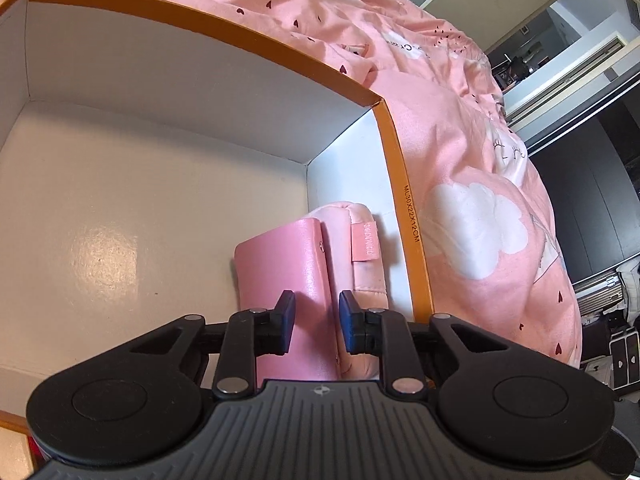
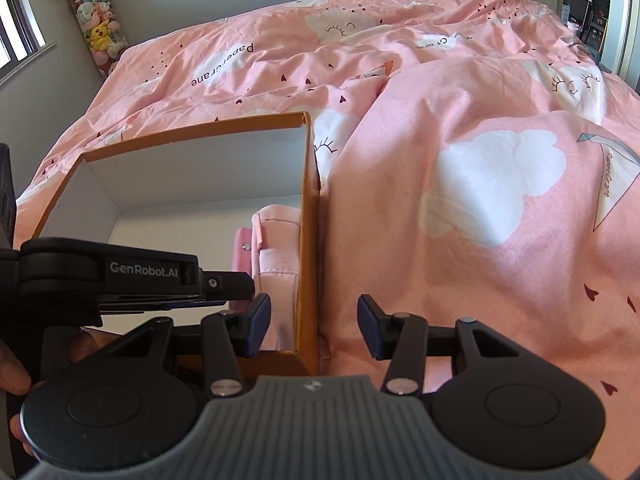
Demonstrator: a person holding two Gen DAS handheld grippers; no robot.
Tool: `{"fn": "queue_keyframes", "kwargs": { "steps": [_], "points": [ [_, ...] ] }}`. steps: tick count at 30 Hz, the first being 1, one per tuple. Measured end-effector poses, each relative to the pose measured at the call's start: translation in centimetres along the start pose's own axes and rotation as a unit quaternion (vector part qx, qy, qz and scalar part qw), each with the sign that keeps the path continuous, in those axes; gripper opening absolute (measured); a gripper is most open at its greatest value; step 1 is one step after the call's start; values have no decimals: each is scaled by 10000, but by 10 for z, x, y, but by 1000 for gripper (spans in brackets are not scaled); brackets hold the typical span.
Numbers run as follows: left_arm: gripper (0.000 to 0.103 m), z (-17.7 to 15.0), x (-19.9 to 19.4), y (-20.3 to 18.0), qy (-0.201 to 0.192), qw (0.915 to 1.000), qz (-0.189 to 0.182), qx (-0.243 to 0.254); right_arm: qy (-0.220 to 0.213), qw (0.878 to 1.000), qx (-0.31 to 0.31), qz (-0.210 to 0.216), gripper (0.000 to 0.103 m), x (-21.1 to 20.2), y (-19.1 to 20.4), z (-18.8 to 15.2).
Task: Organize objects
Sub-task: 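Open both tools and lift them out of the box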
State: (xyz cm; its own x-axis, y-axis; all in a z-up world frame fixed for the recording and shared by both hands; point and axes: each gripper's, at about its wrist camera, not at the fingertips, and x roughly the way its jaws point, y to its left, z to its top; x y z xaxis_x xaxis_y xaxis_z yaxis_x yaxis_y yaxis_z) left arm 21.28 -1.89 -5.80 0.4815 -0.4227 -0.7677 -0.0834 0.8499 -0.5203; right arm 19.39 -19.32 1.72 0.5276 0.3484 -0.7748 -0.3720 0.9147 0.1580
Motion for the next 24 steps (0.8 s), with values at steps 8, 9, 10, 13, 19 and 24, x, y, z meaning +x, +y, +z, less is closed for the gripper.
{"fn": "queue_keyframes", "kwargs": {
  "steps": [8,9,10,13,19,24],
  "points": [
    [33,1,-20,-2,-205,9997,26,139,-208,9997,95,19,52,-14,0,-2],
    [33,1,-25,-3,-258,9995,55,191,-268,9996,117,28,52,-17,0,-2],
    [35,0,-32,-5,-339,9990,80,280,-332,9993,147,44,52,-21,0,-3],
    [39,-4,-57,-10,-574,9967,136,563,-615,9977,257,99,58,-36,-2,-7],
    [42,-20,-106,-9,-896,9911,286,947,-867,9944,386,454,61,-59,2,-18],
    [43,-41,-131,2,-869,9898,521,1002,-660,9954,229,651,61,-62,17,-36]
  ]
}}
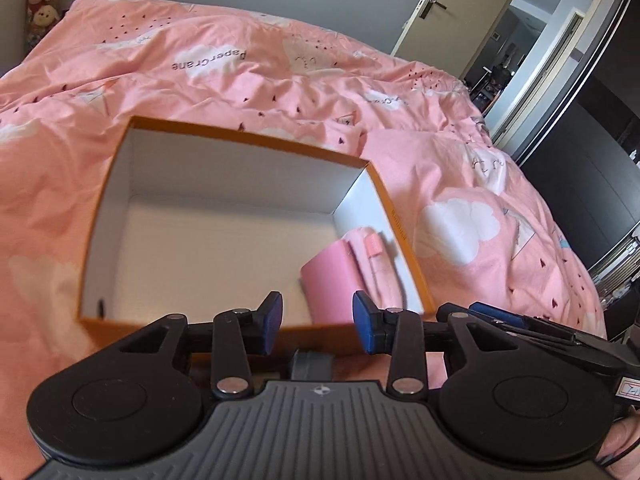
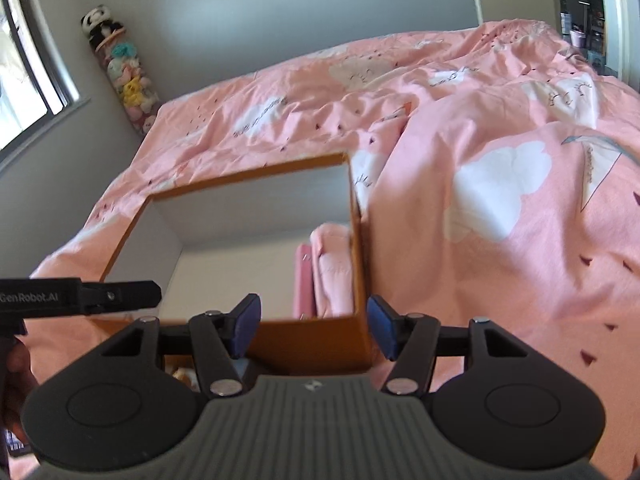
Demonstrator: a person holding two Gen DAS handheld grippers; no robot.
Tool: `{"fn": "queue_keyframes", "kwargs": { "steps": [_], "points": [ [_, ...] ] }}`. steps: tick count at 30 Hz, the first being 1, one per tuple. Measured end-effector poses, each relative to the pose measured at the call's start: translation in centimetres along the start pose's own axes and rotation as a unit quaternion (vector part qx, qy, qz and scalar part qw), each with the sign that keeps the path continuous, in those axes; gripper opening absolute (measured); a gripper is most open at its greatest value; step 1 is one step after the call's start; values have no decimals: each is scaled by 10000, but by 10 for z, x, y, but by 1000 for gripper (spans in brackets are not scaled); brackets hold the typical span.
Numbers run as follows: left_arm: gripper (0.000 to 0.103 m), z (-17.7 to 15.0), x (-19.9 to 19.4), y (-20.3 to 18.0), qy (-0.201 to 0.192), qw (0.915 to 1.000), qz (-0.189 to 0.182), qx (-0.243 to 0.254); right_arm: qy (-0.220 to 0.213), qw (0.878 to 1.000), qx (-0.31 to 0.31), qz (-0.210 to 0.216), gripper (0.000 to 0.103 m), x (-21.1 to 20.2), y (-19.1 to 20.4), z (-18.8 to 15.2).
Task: Organize objects
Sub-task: 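Open both tools and lift them out of the box, then grasp the silver photo card box with the right tool while the left grasps the grey box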
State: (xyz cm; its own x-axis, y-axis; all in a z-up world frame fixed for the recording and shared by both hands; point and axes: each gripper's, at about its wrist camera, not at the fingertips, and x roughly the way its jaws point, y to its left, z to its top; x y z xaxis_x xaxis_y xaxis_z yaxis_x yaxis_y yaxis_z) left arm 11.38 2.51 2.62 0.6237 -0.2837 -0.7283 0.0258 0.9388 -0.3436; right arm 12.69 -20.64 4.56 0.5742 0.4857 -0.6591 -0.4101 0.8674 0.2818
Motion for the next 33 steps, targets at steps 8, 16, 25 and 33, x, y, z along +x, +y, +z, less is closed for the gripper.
{"fn": "queue_keyframes", "kwargs": {
  "steps": [8,16,25,33],
  "points": [
    [60,-44,-12,14,688,9975,57,-156,1108,9914,-689,35,50,16,26,-53],
    [67,-80,-7,10,1073,9941,34,-134,1838,9803,-686,249,58,30,33,-85],
    [72,-84,10,9,1185,9924,146,-287,2581,9614,-886,348,67,65,49,-101],
    [60,-89,11,12,1205,9921,231,-244,2732,9564,-939,434,67,74,51,-106]
  ]
}}
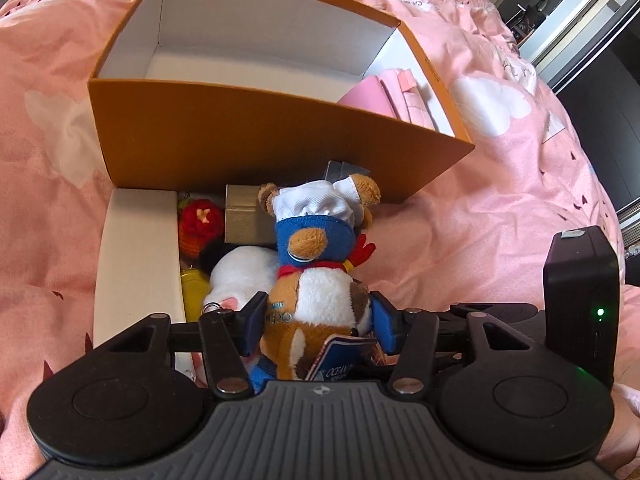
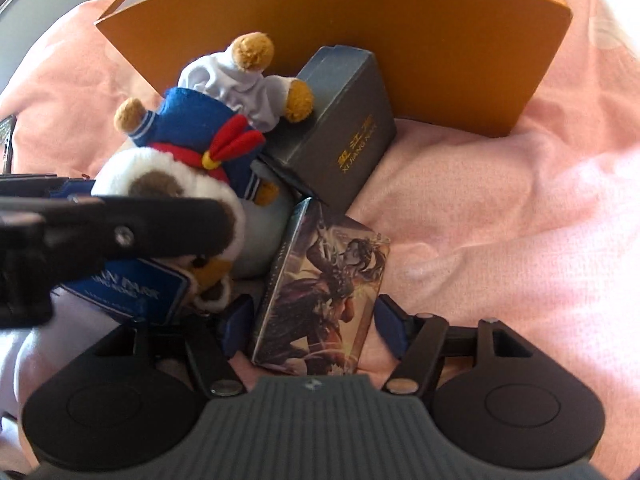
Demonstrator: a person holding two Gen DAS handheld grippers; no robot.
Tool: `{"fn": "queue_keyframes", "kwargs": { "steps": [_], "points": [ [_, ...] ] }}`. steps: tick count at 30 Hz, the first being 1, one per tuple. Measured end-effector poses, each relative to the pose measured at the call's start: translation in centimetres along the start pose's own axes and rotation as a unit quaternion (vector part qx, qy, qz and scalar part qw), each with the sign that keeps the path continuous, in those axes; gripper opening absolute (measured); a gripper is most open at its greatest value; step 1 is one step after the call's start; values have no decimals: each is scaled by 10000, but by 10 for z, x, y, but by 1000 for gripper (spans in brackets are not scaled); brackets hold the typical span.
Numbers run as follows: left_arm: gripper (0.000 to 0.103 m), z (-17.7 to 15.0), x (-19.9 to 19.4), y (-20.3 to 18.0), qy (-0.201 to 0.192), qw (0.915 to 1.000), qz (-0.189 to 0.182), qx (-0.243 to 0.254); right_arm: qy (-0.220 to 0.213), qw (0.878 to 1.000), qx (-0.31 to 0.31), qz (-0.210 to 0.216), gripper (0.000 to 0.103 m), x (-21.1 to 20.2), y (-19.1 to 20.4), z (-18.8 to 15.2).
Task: Organize objects
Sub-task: 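Grasp the silver photo card box with the right tool while the left grasps the grey box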
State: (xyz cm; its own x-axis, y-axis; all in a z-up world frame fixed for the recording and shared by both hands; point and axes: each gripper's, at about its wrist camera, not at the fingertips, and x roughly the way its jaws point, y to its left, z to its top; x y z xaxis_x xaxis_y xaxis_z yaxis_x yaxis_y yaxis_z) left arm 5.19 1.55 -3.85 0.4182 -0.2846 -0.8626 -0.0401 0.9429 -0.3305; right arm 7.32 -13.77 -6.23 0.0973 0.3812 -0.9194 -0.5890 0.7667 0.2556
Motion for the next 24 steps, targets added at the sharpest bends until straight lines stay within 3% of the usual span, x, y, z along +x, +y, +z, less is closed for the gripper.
{"fn": "queue_keyframes", "kwargs": {
  "steps": [3,5,11,14,17,20,24],
  "points": [
    [59,1,-13,3,-168,9998,133,44,-106,9999,36,-41,64,-11,-2,-2],
    [59,6,-24,7,-307,9992,268,51,-154,9999,35,-26,42,-21,-3,-2],
    [59,12,-31,25,-302,9962,819,-31,-412,9987,262,-177,25,-46,-20,0],
    [59,12,-29,30,-218,9950,970,54,-489,9969,330,-519,26,-53,-31,6],
    [60,12,-23,35,-109,9952,973,36,-245,9986,374,-298,29,-46,-40,13],
    [62,11,-19,34,-36,9912,1317,148,-131,9991,365,-188,32,-39,-51,22],
    [65,10,-23,30,-185,9895,1407,272,-37,9993,374,-27,28,-35,-52,28]
  ]
}}
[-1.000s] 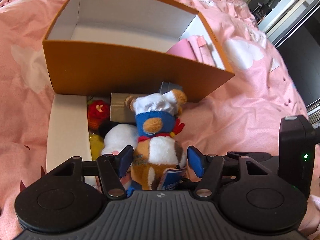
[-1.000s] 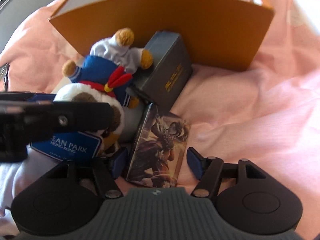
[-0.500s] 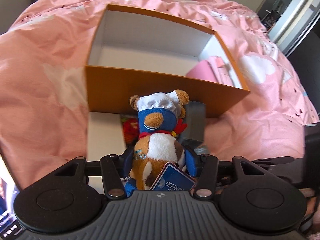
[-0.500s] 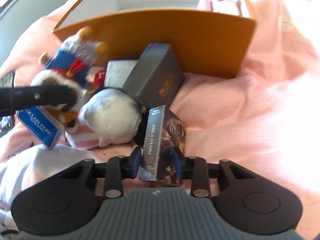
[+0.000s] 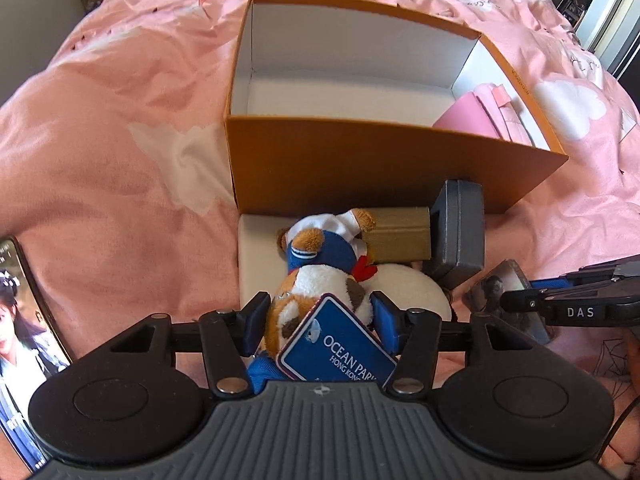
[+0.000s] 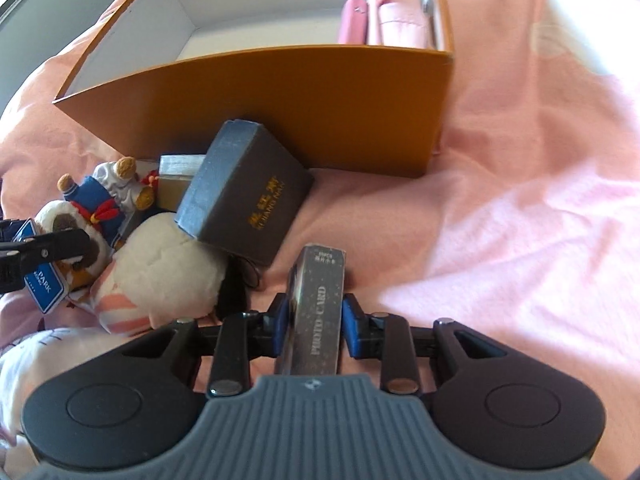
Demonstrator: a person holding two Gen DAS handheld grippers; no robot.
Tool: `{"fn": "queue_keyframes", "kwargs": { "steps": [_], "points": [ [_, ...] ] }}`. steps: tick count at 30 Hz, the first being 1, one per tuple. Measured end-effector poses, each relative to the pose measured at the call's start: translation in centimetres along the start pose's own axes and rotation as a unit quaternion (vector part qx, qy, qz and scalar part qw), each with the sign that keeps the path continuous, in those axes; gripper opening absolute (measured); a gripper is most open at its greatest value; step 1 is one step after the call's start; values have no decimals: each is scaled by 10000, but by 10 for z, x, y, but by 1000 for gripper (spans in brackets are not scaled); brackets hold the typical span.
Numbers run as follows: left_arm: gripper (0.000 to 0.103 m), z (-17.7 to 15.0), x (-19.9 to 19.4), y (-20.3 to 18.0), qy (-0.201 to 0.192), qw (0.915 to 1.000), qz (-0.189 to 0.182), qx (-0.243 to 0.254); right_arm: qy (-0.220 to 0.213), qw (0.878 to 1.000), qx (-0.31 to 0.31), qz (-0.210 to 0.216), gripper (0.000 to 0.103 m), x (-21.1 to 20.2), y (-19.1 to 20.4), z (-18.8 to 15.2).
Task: Organize objects
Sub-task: 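Grasp the silver photo card box with the right tool while the left grasps the grey box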
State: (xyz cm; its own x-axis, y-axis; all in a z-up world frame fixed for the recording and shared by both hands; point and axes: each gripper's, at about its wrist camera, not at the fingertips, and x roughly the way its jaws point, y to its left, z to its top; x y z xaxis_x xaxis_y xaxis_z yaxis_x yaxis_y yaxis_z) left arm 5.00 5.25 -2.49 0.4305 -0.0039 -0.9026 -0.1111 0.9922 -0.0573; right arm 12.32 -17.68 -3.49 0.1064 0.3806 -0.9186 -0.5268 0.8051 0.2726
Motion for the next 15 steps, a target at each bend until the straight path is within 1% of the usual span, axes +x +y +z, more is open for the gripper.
{"fn": "queue_keyframes", "kwargs": {
  "steps": [4,7,9,11,15],
  "points": [
    [68,7,-12,-6,-429,9986,169,262,-9,10000,0,89,25,-6,0,-2],
    [70,14,-23,-15,-758,9958,106,506,-242,9996,32,129,24,-24,-2,-2],
    [72,19,-28,-24,-937,9930,-59,716,-508,9987,94,34,24,-36,-4,0],
    [74,24,-29,-34,-989,9900,-347,940,-790,9967,190,-76,24,-45,-7,3],
    [74,37,-12,-54,-738,9860,-1017,1099,-1135,9925,390,-250,24,-51,-12,9]
  ]
}}
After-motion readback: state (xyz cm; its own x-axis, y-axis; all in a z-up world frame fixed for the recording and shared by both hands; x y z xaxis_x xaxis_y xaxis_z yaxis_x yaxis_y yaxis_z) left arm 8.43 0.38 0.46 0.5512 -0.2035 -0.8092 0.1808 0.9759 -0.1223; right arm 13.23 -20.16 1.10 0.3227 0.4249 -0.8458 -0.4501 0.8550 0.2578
